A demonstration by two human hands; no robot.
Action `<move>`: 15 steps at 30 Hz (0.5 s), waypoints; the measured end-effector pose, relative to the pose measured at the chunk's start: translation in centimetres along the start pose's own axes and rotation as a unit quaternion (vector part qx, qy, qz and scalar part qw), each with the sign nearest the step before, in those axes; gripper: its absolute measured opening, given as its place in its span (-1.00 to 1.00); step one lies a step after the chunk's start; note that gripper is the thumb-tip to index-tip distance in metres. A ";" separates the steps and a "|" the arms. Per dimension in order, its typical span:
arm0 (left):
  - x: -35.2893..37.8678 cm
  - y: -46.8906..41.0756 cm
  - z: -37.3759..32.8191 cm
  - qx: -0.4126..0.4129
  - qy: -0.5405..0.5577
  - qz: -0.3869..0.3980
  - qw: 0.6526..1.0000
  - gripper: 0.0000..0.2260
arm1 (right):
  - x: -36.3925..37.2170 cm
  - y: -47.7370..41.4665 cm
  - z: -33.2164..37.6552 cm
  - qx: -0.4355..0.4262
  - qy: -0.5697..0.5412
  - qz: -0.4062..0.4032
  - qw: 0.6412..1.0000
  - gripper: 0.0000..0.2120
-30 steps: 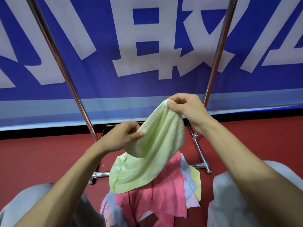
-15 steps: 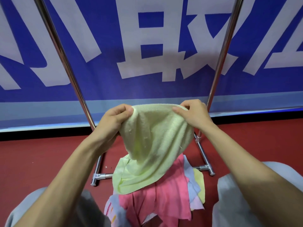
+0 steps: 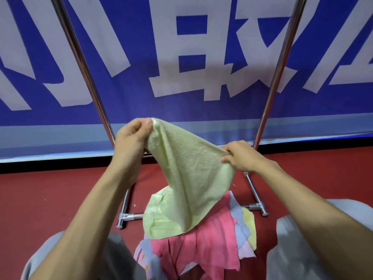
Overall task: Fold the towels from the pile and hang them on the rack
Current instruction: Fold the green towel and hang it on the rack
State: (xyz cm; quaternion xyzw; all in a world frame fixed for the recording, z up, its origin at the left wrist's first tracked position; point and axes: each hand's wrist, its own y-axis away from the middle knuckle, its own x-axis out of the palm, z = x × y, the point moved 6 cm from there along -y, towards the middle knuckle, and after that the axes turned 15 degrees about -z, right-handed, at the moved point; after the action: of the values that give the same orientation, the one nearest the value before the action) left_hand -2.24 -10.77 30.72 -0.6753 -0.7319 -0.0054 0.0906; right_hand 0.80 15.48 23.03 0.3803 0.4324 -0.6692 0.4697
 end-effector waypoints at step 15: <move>-2.7 -1.3 2.1 -0.145 0.097 -0.112 0.978 -0.82 | 0.0 -0.1 2.1 0.113 -0.259 0.031 0.959 -0.86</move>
State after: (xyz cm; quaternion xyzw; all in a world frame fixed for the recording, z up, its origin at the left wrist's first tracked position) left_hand -3.63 -13.26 28.40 -0.5913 -0.7821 -0.1869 0.0609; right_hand 0.46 13.55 23.78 0.2576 0.2053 -0.7747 0.5397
